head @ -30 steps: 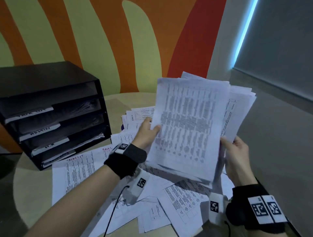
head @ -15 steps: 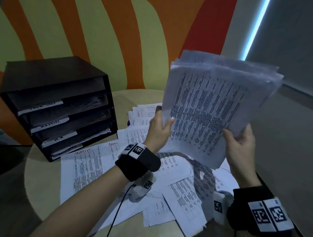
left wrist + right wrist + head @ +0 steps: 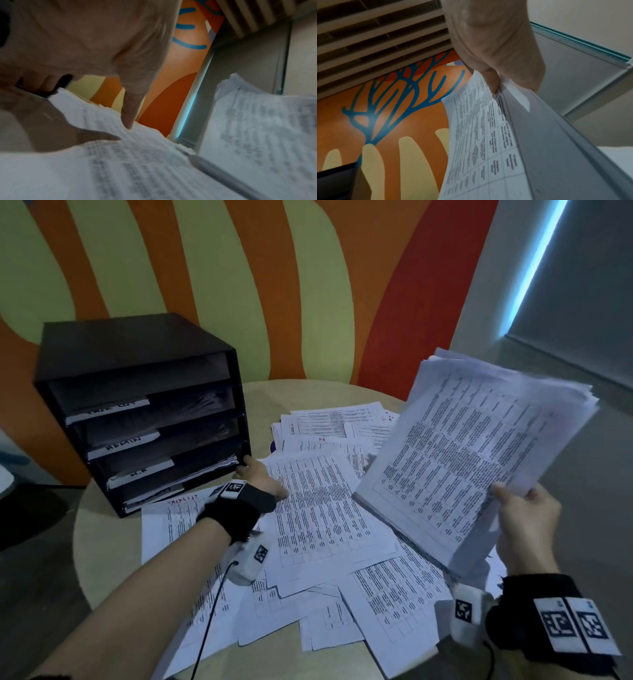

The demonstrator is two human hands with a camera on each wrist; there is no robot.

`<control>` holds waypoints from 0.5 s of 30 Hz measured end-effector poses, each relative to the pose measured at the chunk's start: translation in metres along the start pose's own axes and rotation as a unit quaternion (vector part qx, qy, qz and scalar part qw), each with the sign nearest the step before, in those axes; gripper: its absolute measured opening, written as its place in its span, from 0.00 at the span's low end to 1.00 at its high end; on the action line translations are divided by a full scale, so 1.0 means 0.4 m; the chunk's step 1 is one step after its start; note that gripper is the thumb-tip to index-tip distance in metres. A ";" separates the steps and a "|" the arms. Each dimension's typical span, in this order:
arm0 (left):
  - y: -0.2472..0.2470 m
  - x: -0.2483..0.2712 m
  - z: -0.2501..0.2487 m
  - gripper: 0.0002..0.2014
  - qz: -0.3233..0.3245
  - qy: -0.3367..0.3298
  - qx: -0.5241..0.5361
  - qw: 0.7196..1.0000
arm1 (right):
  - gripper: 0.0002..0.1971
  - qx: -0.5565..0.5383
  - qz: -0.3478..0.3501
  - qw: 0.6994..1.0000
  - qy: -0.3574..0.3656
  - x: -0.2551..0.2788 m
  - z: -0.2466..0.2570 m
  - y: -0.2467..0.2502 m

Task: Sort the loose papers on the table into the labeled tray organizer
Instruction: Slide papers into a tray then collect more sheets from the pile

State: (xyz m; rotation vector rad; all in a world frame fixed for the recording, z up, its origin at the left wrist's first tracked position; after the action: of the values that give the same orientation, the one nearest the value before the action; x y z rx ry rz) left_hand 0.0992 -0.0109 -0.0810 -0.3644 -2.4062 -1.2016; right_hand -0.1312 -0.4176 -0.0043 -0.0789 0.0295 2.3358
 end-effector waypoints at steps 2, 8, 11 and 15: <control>0.000 -0.009 0.013 0.63 0.009 0.010 -0.033 0.999 | 0.04 0.006 -0.008 1.000 0.000 -0.003 0.000 0.017; 0.011 -0.038 -0.005 0.49 -0.058 -0.038 0.024 0.997 | 0.05 0.010 -0.011 1.000 0.010 -0.008 -0.003 0.029; 0.050 -0.022 -0.041 0.12 -0.130 -0.169 0.162 0.964 | 0.05 0.007 -0.012 1.000 0.012 -0.012 -0.009 0.027; 0.102 0.055 -0.117 0.20 -0.111 -0.325 0.312 0.886 | 0.06 0.008 -0.025 0.999 0.028 -0.008 -0.004 0.027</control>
State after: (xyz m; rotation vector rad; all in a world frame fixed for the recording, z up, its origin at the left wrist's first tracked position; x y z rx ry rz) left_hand 0.1086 -0.0237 -0.0170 -0.3170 -3.3130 -0.3170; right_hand -0.1368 -0.4275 -0.0055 -0.1350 0.0724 2.2824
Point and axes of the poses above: each hand's wrist, its own x-axis away from the middle knuckle, its own y-axis out of the back of the hand, z = x × y, the point moved 10 cm from there along -x, towards the middle knuckle, and after that the axes turned 13 degrees about z, right-handed, at the moved point
